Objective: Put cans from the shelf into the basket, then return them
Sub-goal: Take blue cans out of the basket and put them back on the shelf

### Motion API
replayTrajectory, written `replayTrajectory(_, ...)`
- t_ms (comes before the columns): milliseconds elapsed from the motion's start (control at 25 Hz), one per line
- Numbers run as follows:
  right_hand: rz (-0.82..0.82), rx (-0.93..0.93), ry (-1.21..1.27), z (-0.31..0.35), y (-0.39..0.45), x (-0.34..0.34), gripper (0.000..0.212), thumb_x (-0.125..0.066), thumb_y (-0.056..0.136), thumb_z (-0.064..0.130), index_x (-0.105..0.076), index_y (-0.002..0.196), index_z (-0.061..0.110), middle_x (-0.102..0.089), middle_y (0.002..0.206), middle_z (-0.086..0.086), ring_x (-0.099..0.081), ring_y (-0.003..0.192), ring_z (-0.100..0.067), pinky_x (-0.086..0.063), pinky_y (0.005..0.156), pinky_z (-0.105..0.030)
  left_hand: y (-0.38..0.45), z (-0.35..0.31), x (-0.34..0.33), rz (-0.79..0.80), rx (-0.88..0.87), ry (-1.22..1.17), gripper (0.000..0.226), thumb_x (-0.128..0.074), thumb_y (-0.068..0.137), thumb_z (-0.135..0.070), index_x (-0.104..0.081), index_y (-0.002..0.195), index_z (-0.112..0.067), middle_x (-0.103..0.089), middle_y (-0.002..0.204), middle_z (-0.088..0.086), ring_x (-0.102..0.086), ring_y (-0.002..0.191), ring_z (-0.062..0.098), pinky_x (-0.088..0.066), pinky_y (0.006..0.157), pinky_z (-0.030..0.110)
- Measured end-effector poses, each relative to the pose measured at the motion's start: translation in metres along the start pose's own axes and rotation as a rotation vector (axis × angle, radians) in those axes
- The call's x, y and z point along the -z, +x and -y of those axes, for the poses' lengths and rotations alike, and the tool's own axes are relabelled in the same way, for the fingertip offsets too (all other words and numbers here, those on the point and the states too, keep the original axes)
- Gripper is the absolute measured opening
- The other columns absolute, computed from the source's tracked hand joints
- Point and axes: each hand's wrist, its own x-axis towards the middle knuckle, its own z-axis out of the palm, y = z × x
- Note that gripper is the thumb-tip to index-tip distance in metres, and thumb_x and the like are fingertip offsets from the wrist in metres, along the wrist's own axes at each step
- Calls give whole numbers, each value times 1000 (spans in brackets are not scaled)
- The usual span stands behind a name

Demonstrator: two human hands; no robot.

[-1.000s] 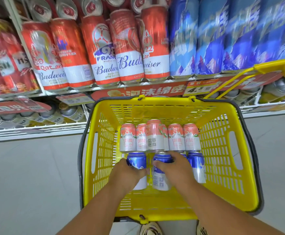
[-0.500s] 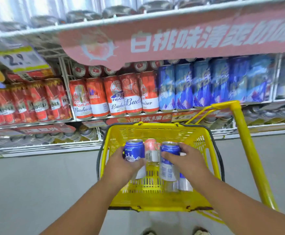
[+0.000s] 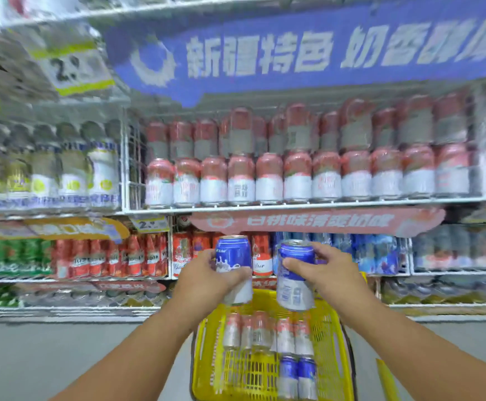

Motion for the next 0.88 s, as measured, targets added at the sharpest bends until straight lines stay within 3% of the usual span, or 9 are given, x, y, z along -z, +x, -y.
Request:
replayTrajectory(160, -27, 104, 0, 91, -18, 26, 53, -88, 57, 51, -76, 102, 26, -76, 95, 7, -67, 70, -4, -51, 63, -23, -18, -85, 48, -66, -81, -9, 28, -90, 70, -39, -64, 78, -32, -71, 82, -14, -66, 71, -1, -54, 66, 22)
replayTrajectory(280, -12, 195, 38, 155, -32, 46, 39, -90, 59, 46, -77, 91, 27, -77, 91, 11, -72, 81, -8, -58, 76, -31, -34, -139, 81, -112, -138, -40, 36, -90, 65, -49, -69, 86, -29, -73, 83, -11, -69, 73, 4, -58, 69, 27)
replayTrajectory(360, 29, 240, 66, 190, -43, 60, 44, -90, 61, 43, -76, 98, 23, -77, 97, 8, -73, 87, -9, -59, 83, -36, -50, -170, 98, -115, -180, -40, 47, -89, 64, -53, -71, 99, -27, -76, 88, -9, -73, 78, 8, -61, 75, 33)
replayTrajectory(520, 69, 301, 110, 260, -64, 89, 39, -90, 67, 37, -74, 100, 24, -76, 92, 8, -73, 83, -10, -55, 67, -27, -76, -232, 131, -135, -241, -37, 51, -88, 66, -55, -72, 102, -23, -76, 92, -8, -71, 79, 8, -56, 66, 26)
replayTrajectory(640, 66, 342, 102, 305, -74, 112, 30, -89, 68, 42, -66, 86, 32, -72, 89, 11, -69, 79, -8, -53, 62, -27, -93, -272, 151, -169, -247, -23, 56, -85, 68, -60, -68, 105, -21, -71, 97, -6, -67, 79, 9, -45, 54, 20)
replayTrajectory(800, 100, 387, 51, 355, -83, 137, 24, -88, 68, 43, -75, 82, 28, -76, 78, 11, -72, 74, -5, -53, 63, -23, -106, -314, 172, -238, -268, -13, 62, -86, 68, -58, -63, 111, -20, -70, 108, -1, -67, 85, 11, -47, 56, 22)
replayTrajectory(880, 91, 401, 62, 377, -81, 142, 22, -89, 70, 38, -69, 76, 29, -73, 75, 12, -71, 74, -8, -56, 64, -27, -107, -331, 180, -265, -277, -50, 75, -87, 68, -55, -61, 127, -16, -67, 116, 2, -67, 92, 15, -51, 65, 26)
